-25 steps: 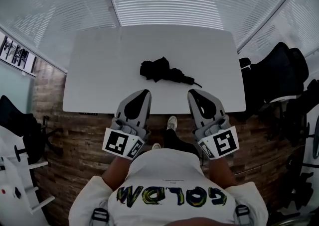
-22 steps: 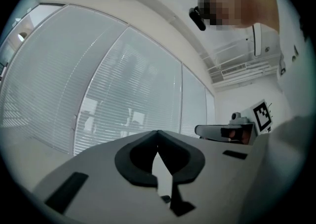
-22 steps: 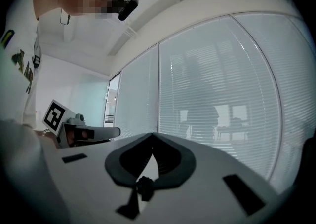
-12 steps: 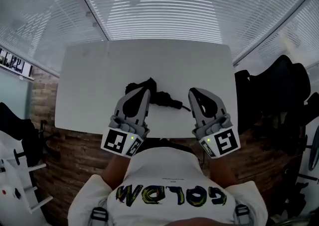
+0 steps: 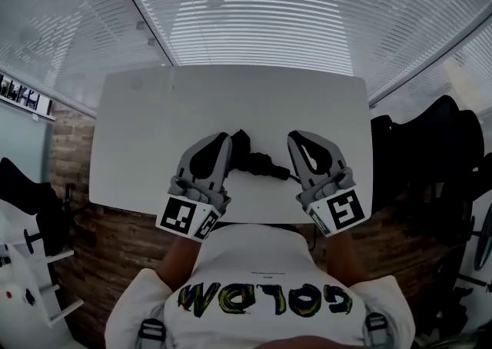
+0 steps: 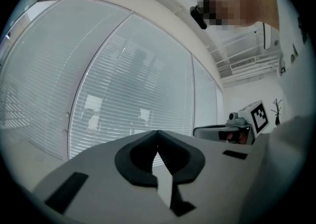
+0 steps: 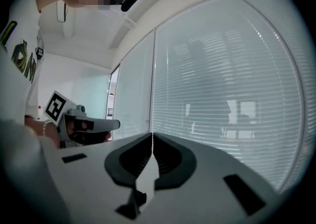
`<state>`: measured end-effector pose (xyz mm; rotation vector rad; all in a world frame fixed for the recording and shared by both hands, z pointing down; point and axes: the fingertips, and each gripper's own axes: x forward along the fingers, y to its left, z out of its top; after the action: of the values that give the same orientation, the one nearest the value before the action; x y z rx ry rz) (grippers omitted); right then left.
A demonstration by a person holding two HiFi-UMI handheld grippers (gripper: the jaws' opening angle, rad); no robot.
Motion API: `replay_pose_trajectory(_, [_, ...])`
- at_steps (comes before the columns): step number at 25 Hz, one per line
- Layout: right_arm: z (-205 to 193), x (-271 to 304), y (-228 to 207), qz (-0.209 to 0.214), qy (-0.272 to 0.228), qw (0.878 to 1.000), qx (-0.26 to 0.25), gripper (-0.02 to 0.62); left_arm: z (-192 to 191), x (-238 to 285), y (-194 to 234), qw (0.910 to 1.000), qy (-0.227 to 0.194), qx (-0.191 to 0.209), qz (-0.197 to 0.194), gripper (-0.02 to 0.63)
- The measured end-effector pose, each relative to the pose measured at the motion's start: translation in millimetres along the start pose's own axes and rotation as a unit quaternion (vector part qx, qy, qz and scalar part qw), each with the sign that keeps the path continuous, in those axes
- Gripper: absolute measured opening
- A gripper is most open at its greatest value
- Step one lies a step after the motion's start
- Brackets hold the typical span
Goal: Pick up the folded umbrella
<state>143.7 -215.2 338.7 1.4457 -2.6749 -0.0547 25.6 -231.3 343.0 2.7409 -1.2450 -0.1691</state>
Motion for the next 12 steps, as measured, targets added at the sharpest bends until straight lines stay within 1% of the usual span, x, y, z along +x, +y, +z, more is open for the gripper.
replay_pose_trajectory(2, [-4,13,5,0.004,0.01,1.0,-0.001,0.02,3,-2,11,1.0,0.0,-0.001,-0.002,0.009])
replay_pose_trajectory(5, [-16,37,15,0.018,0.037,0.999,-0.006,0.056,8,-4,30,1.0,0.0,-0.002,-0.003,0.009])
replay_pose_trajectory(9, [-50,67,35,0.054,0.094,0.994,-0.011,0.15,9,-6,52,1.0,0.002,-0.008,0.0,0.009])
replay_pose_trajectory(12, [-83,87,54,0.095,0.149,0.984,-0.026,0.223,9,-10,62,0.9999,0.002,-0.011,0.0,0.009])
